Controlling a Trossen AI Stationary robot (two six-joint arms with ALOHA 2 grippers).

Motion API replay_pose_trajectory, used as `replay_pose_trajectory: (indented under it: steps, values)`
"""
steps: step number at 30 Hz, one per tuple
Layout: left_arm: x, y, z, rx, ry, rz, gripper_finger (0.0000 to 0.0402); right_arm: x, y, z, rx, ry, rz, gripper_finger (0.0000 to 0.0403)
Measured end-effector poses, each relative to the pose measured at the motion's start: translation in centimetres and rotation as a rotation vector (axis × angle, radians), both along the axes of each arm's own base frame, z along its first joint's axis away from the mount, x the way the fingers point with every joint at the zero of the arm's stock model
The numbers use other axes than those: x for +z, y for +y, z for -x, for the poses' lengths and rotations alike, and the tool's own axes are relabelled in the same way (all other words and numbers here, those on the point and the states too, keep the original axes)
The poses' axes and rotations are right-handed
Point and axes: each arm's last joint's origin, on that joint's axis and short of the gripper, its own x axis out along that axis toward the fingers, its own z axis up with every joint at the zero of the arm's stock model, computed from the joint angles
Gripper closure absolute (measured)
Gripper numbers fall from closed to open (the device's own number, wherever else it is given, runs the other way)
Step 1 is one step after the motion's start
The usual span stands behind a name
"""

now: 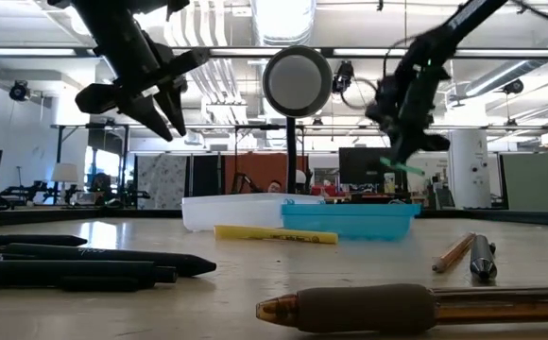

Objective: Pick & place school supplies into a supply box
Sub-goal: Put the green pen into the supply box

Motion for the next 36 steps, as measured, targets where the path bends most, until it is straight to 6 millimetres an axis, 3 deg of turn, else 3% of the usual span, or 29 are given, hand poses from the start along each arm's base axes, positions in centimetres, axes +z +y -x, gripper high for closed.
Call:
replay_pose_trajectory:
  steps: [5,10,17,23,36]
  values:
    - [-0.6,0.0,0.1,0.002,0.006,-0.004,0.031,2.1,4.0,-2.0,-0.034,-0.054,-0.011,0.0379]
    - [-1.2,0.1,0.1,0.006,-0.011,-0.019,0.031,2.0,8.6,-4.4,-0.091,-0.168,-0.045,0.0379]
    - [-0.8,0.1,-0.5,-0.077,-0.019,-0.115,0.031,-0.3,13.5,-7.5,-0.331,-0.499,-0.117,0.0377]
    - [-0.7,0.1,-0.7,-0.123,-0.003,-0.146,0.031,-3.7,17.4,-9.2,-0.466,-0.508,-0.175,0.0376]
    - [-0.7,0.1,-0.7,-0.181,0.036,-0.185,0.031,-7.4,20.5,-14.3,-0.459,-0.546,-0.257,0.0374]
